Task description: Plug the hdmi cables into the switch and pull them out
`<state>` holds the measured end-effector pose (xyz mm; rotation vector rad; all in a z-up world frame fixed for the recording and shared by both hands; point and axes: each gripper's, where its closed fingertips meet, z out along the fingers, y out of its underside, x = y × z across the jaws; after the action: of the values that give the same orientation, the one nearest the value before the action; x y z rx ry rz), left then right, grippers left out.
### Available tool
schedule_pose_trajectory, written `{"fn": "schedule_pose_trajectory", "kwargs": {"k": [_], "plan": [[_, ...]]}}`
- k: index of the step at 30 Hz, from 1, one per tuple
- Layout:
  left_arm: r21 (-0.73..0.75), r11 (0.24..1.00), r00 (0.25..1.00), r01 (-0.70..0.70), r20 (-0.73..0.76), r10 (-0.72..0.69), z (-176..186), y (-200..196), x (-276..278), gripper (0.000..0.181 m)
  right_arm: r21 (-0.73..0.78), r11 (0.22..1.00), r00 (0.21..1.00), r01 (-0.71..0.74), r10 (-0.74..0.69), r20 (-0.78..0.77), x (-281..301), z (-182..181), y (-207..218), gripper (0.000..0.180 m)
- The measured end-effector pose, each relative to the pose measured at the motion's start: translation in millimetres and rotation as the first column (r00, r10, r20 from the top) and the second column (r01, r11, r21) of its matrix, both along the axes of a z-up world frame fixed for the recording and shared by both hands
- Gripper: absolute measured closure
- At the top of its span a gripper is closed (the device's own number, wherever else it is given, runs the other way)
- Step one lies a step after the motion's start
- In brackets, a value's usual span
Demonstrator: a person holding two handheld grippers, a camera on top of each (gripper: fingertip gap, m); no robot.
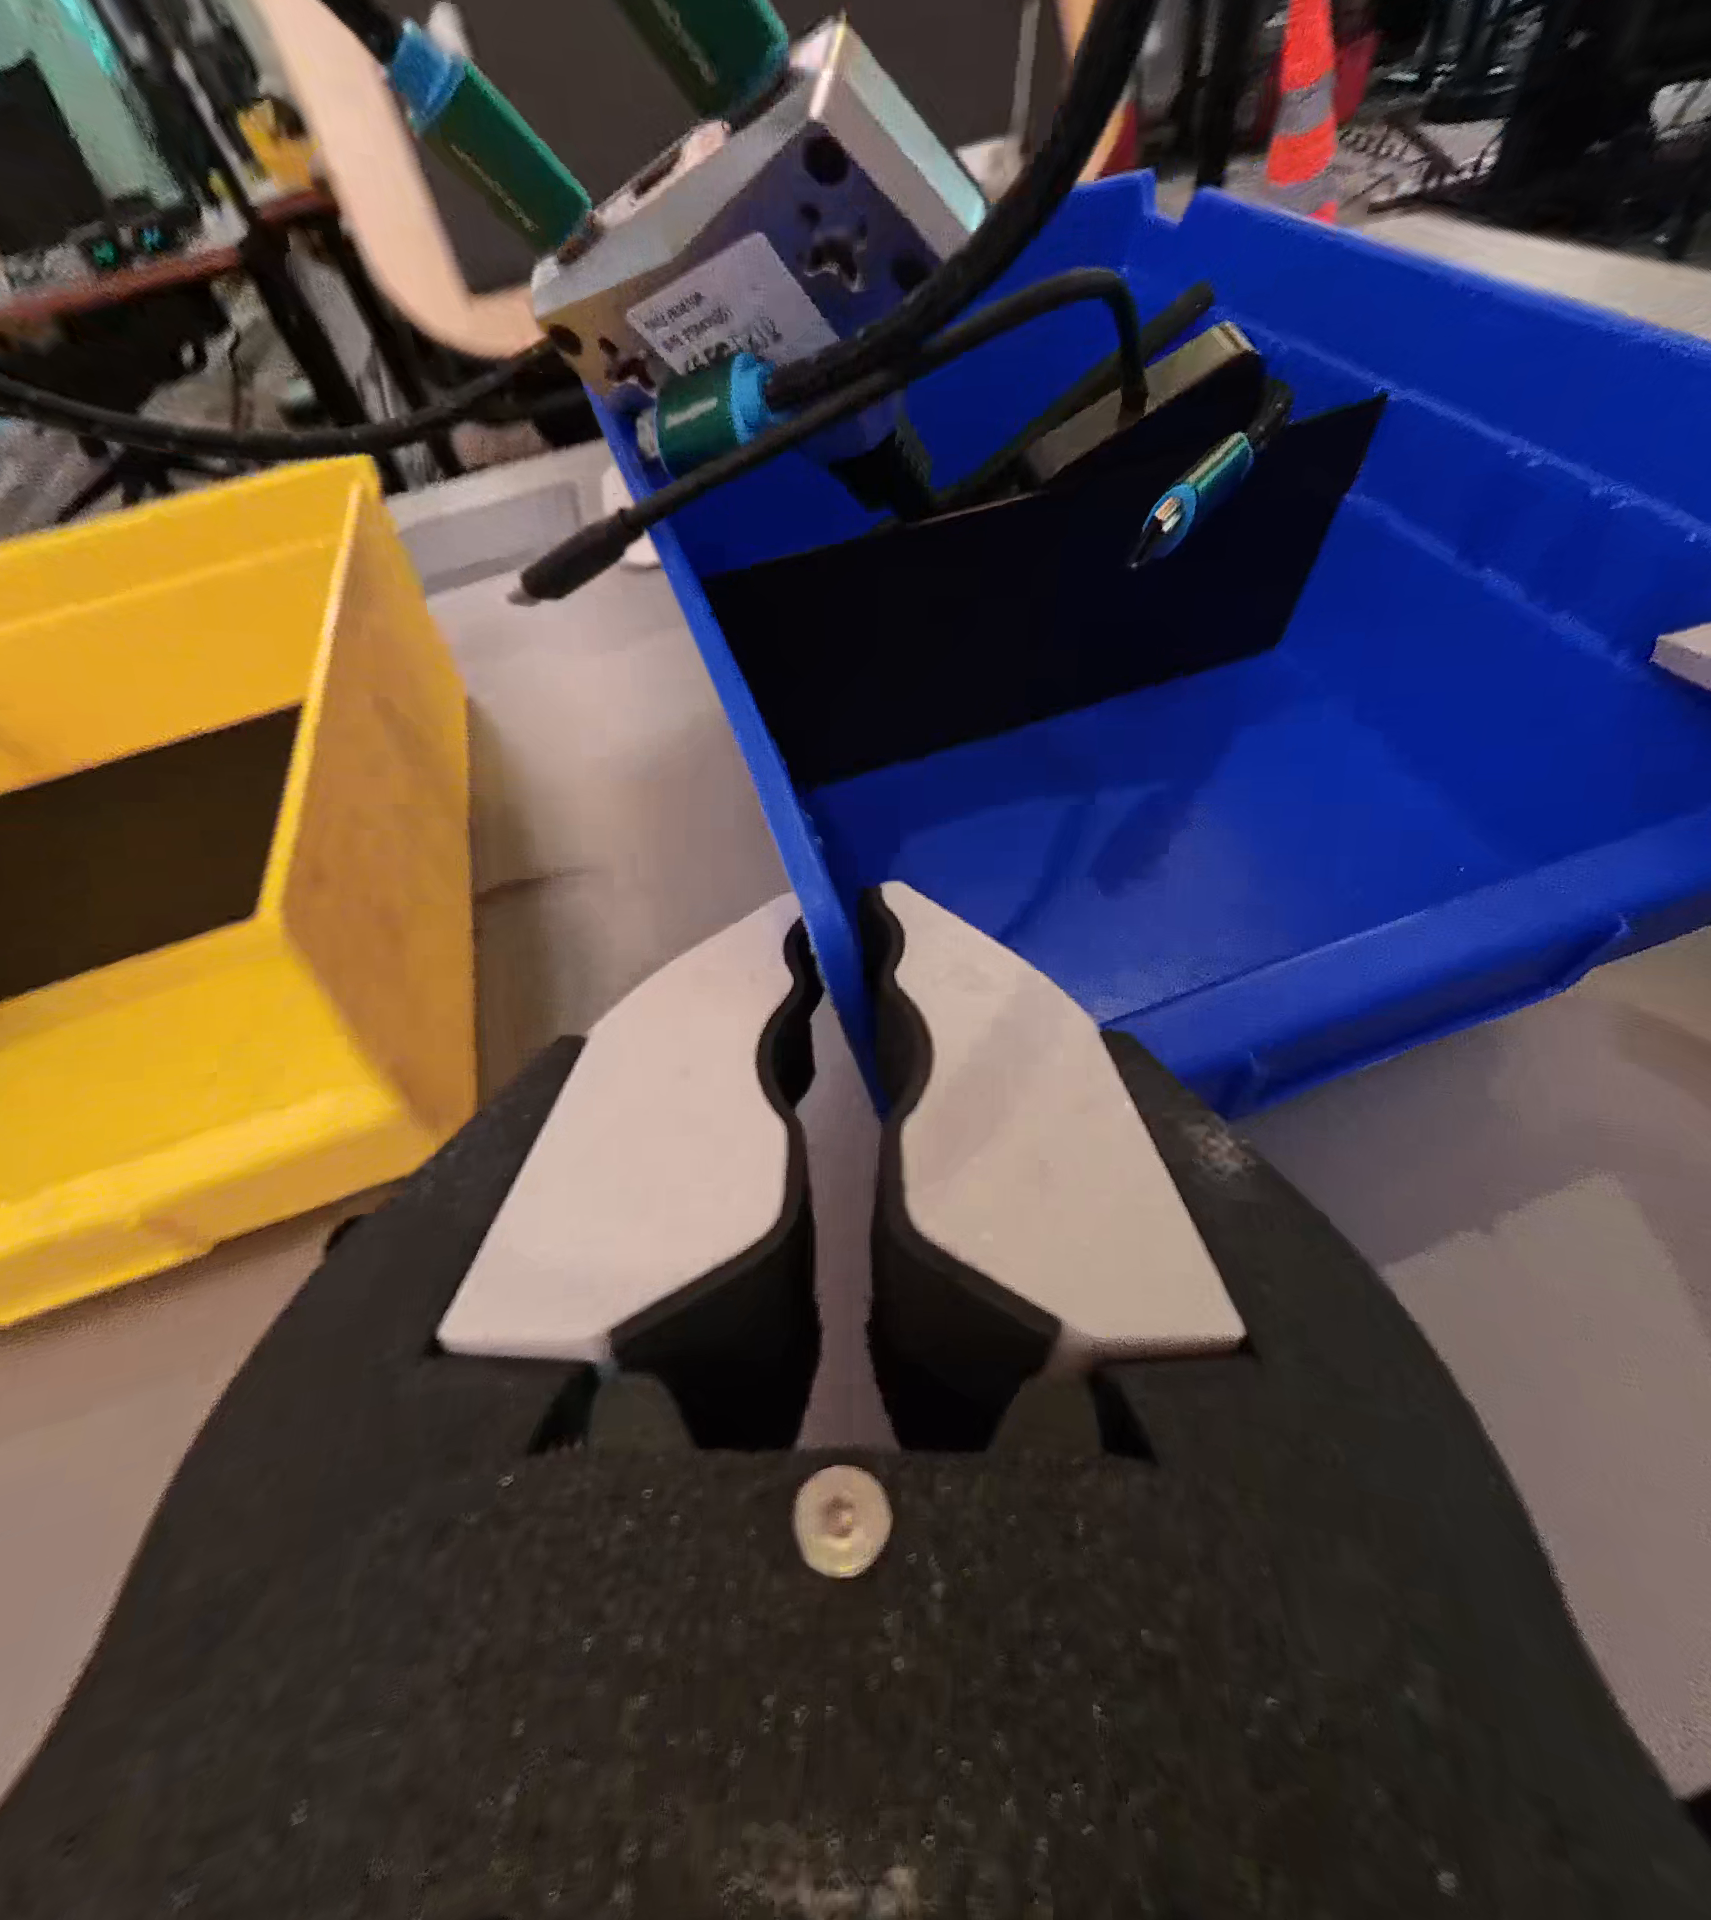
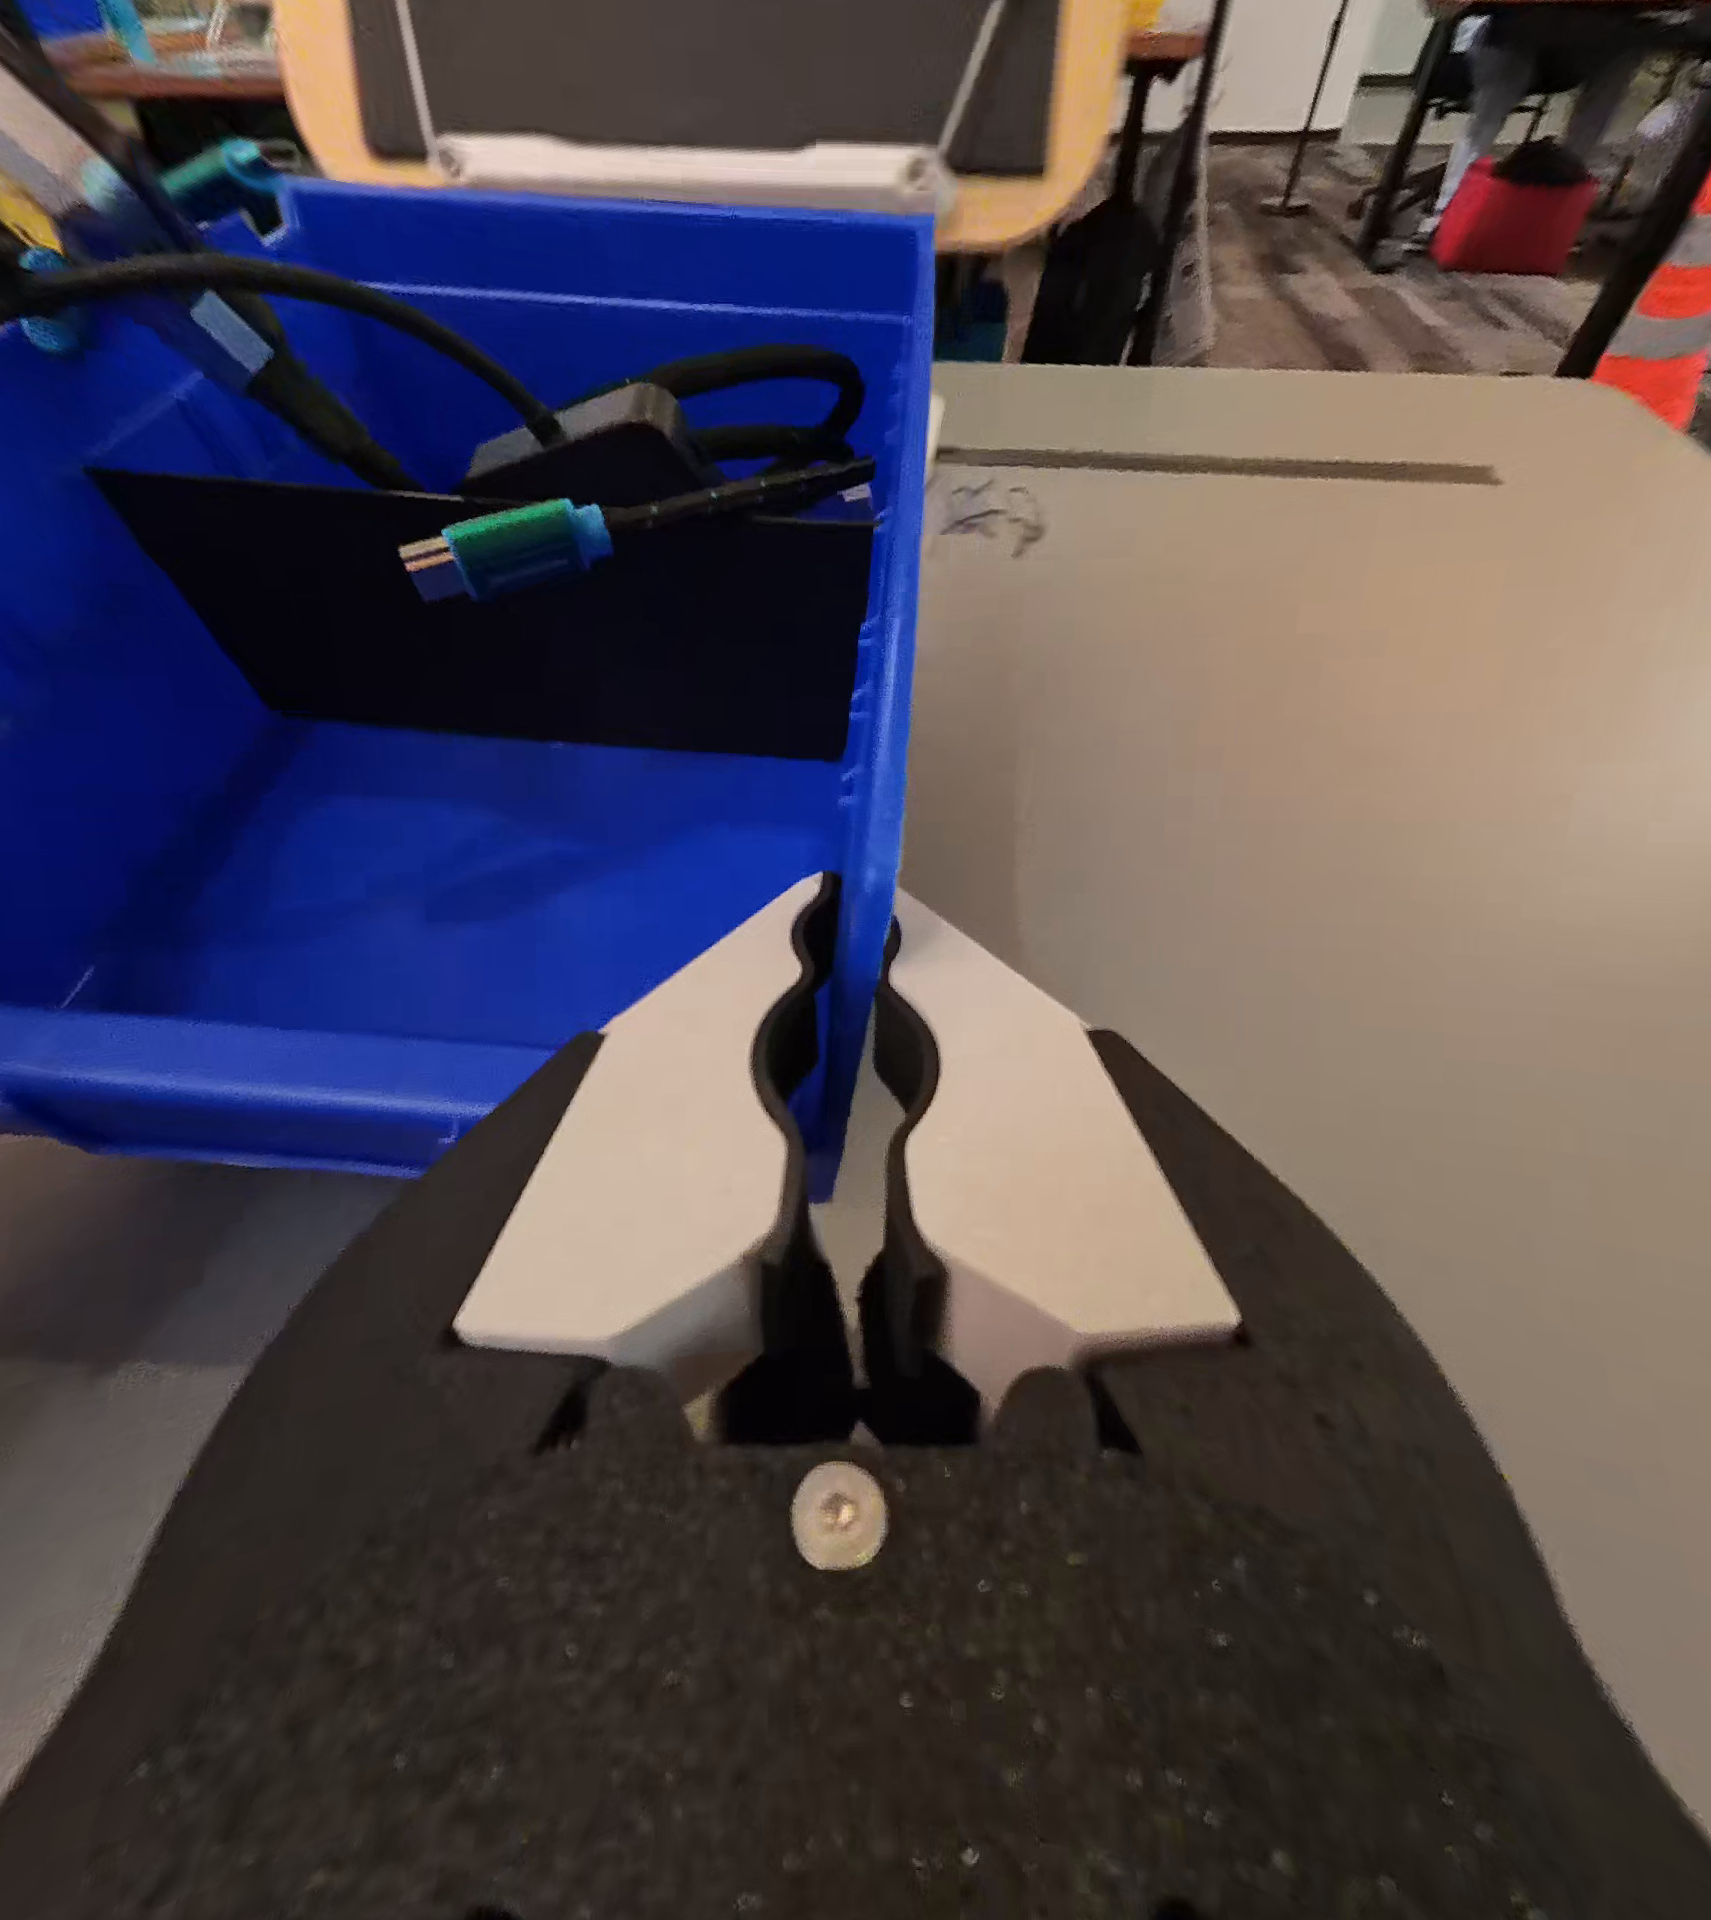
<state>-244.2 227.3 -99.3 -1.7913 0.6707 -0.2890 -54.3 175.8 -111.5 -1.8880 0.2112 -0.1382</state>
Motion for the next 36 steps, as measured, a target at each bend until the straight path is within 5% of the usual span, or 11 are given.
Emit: {"fn": "schedule_pose_trajectory", "kwargs": {"k": [8,12,16,23,36], "plan": [[-0.140,0.979,0.989,0.150,0.038,-0.146,-26.6,23.8,-6.4,0.167,-0.069,0.997,0.998,-0.037,0.040,0.044,-10.2,-19.2,36.0,0.177],[-0.085,0.949,0.906,0.304,0.334,-0.260,9.6,-3.8,-21.1,0.159,-0.054,0.986,0.985,-0.158,0.154,-0.072,-14.2,-21.6,41.5,0.162],[-0.047,0.994,0.886,0.101,0.458,-0.069,41.3,10.9,-116.7,0.157,0.038,0.959,0.936,-0.279,0.281,-0.212,-21.9,-9.2,26.4,0.146],[-0.105,0.970,0.932,-0.221,0.270,0.242,5.6,66.2,-273.3,0.149,0.124,0.957,0.918,-0.262,0.286,-0.275,-6.5,4.5,16.7,0.145],[-0.107,0.958,0.922,-0.266,0.263,0.285,-11.7,151.2,-269.5,0.150,0.095,0.975,0.969,-0.201,0.212,-0.130,16.6,1.7,-18.2,0.143]]}}
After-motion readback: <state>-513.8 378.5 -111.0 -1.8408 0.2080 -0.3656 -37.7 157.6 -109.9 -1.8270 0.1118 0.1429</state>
